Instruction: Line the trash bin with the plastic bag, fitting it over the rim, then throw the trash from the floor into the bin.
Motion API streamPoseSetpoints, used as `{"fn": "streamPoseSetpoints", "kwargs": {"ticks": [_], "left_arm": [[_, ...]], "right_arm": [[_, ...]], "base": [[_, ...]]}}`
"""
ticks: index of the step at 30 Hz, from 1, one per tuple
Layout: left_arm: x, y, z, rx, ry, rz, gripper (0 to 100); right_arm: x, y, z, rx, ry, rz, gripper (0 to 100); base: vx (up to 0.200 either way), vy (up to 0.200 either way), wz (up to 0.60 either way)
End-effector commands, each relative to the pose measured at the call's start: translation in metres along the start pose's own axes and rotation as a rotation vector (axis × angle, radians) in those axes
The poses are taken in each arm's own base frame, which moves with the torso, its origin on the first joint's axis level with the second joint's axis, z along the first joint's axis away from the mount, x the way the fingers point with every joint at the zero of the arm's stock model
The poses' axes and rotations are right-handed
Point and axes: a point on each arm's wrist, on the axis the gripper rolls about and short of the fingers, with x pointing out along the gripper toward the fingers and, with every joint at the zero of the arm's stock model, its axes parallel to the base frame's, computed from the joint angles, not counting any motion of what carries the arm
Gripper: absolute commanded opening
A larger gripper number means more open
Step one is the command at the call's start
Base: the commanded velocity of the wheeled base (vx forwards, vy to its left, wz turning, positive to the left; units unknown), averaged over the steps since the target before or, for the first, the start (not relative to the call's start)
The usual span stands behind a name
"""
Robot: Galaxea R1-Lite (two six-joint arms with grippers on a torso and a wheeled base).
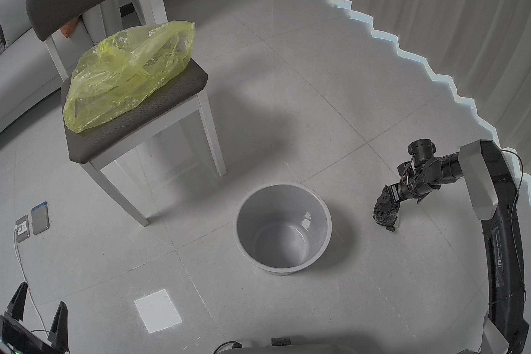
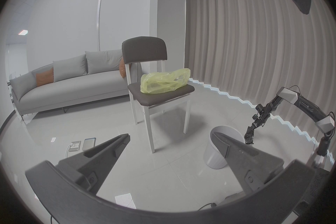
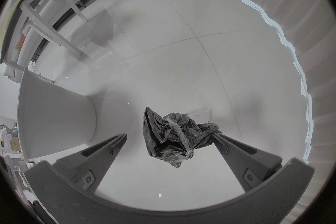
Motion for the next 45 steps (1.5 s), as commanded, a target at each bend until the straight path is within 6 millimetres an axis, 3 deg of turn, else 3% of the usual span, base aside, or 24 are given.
{"fn": "streamPoseSetpoints", "kwargs": {"ticks": [1, 9, 10, 16, 22, 25, 28, 31, 34, 38, 45], "left_arm": [[0.000, 0.000, -0.005, 0.000, 0.001, 0.000, 100], [0.000, 0.000, -0.005, -0.002, 0.001, 0.000, 100], [0.000, 0.000, -0.005, -0.002, 0.001, 0.000, 100], [0.000, 0.000, -0.005, 0.000, 0.001, 0.000, 100], [0.000, 0.000, -0.005, 0.000, 0.001, 0.000, 100], [0.000, 0.000, -0.005, 0.001, 0.001, 0.000, 100], [0.000, 0.000, -0.005, 0.001, 0.001, 0.000, 100], [0.000, 0.000, -0.005, 0.001, 0.001, 0.000, 100], [0.000, 0.000, -0.005, 0.004, 0.000, 0.000, 100], [0.000, 0.000, -0.005, 0.010, -0.002, 0.000, 100], [0.000, 0.000, -0.005, 0.007, -0.002, 0.000, 100]], "right_arm": [[0.011, -0.002, -0.004, -0.004, 0.007, 0.000, 100], [0.021, -0.003, -0.011, -0.038, 0.036, 0.003, 100], [0.021, -0.003, -0.011, -0.038, 0.036, 0.003, 0], [0.032, -0.002, -0.022, -0.038, 0.070, 0.005, 0], [0.025, -0.001, -0.019, -0.036, 0.091, 0.015, 0], [-0.019, 0.002, 0.014, -0.052, 0.019, 0.017, 0], [-0.049, 0.009, 0.024, -0.065, -0.006, 0.032, 0], [-0.094, 0.025, 0.035, -0.092, -0.043, 0.068, 0], [-0.116, 0.029, 0.037, -0.107, -0.060, 0.071, 0], [-0.122, 0.030, 0.034, -0.116, -0.051, 0.073, 0], [-0.109, 0.021, 0.024, -0.106, -0.034, 0.061, 0]], "base": [[0.000, 0.000, 0.00], [0.000, 0.000, 0.00], [0.000, 0.000, 0.00], [0.000, 0.000, 0.00], [0.000, 0.000, 0.00], [0.000, 0.000, 0.00], [0.000, 0.000, 0.00], [0.000, 0.000, 0.00], [0.000, 0.000, 0.00], [0.000, 0.000, 0.00], [0.000, 0.000, 0.00]]}}
